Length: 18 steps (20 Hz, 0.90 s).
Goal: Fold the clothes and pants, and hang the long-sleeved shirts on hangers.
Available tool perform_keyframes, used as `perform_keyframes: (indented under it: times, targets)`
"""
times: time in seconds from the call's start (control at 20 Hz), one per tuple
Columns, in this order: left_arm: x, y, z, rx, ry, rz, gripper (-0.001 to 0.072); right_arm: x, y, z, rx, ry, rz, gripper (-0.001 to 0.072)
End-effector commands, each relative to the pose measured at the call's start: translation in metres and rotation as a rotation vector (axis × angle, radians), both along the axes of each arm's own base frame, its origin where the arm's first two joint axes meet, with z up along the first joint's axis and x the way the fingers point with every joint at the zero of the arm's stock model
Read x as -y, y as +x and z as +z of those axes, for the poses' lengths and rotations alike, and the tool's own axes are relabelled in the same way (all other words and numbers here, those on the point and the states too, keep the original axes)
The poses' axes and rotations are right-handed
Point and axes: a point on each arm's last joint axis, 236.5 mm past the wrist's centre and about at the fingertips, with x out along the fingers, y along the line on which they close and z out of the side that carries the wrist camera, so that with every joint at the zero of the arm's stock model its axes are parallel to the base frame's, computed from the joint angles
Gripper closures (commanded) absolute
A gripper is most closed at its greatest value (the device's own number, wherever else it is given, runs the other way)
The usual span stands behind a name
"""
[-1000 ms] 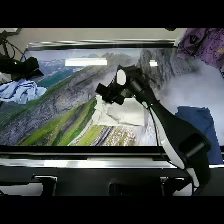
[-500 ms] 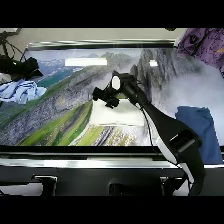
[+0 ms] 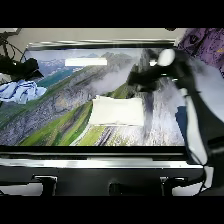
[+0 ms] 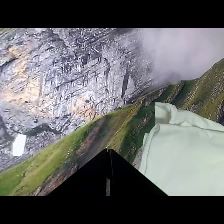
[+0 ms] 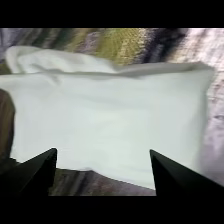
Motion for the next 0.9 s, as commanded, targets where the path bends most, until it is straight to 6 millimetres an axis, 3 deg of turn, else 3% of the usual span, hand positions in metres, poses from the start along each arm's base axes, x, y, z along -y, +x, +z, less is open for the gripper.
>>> perform_keyframes:
  times: [0.0,0.1,0.25,0.35,0.45,0.7,0.8,0.85]
  targets:
    - [0.000,-0.001,0.000,-0.001,0.000,0.000,0.0688,0.078,-0.018,-0.021,-0.088,0.146,-0.001,0.0048]
    - [0.000,-0.001,0.000,-0.001,0.000,0.000,0.0687,0.082,-0.028,-0.048,-0.114,0.310,-0.023,0.0048]
    - [-0.001,-0.001,0.000,-0.001,0.001,0.000,0.0687,0.082,-0.042,-0.103,-0.139,0.330,-0.047,0.0051]
    - [-0.001,-0.001,0.000,-0.002,0.000,0.001,0.0687,0.074,-0.046,-0.129,-0.135,0.351,-0.059,0.0053]
    - [-0.001,0.000,0.000,-0.002,0.000,0.001,0.0687,0.061,-0.041,-0.141,-0.109,0.399,-0.078,0.0118]
    - [0.000,0.000,0.000,-0.002,0.000,0.001,0.0687,0.029,-0.038,-0.161,-0.117,0.430,-0.048,0.0122]
    - [-0.001,0.000,0.000,-0.002,0.000,0.001,0.0687,0.017,-0.040,-0.169,-0.123,0.417,-0.030,0.0248]
    - [-0.001,0.000,0.000,-0.002,0.000,0.001,0.0687,0.012,-0.038,-0.170,-0.116,0.409,-0.027,0.0364]
